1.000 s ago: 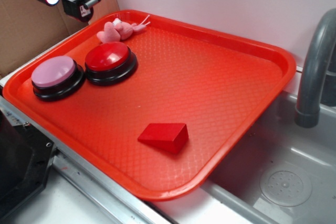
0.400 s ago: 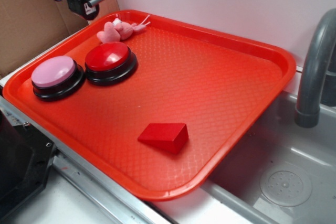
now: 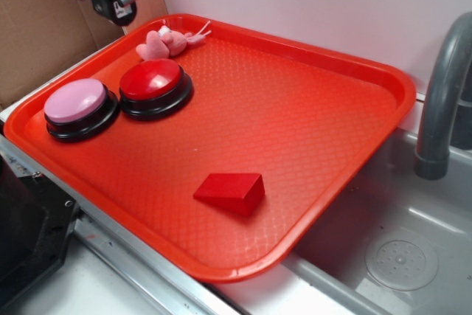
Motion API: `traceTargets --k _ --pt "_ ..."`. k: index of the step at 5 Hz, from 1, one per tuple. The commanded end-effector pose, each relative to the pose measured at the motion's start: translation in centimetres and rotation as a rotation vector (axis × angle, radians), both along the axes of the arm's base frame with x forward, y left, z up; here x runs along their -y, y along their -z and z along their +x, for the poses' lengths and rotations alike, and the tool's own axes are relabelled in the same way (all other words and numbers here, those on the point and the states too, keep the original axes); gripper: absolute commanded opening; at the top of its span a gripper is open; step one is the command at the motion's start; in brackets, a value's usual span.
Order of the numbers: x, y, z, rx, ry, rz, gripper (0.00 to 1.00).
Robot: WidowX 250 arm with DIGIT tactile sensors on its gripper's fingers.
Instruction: Push the red button.
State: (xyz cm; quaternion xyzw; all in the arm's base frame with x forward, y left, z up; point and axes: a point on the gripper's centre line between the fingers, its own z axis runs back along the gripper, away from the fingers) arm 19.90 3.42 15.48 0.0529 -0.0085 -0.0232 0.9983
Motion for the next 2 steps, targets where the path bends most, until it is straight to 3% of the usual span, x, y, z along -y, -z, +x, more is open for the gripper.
traceTargets --k 1,2 --pt "0.32 -1.12 -0.17 0.053 0.092 -0.038 1.0" --pt "-0.13 -0.98 -0.23 0.065 0.106 -0.064 1.0"
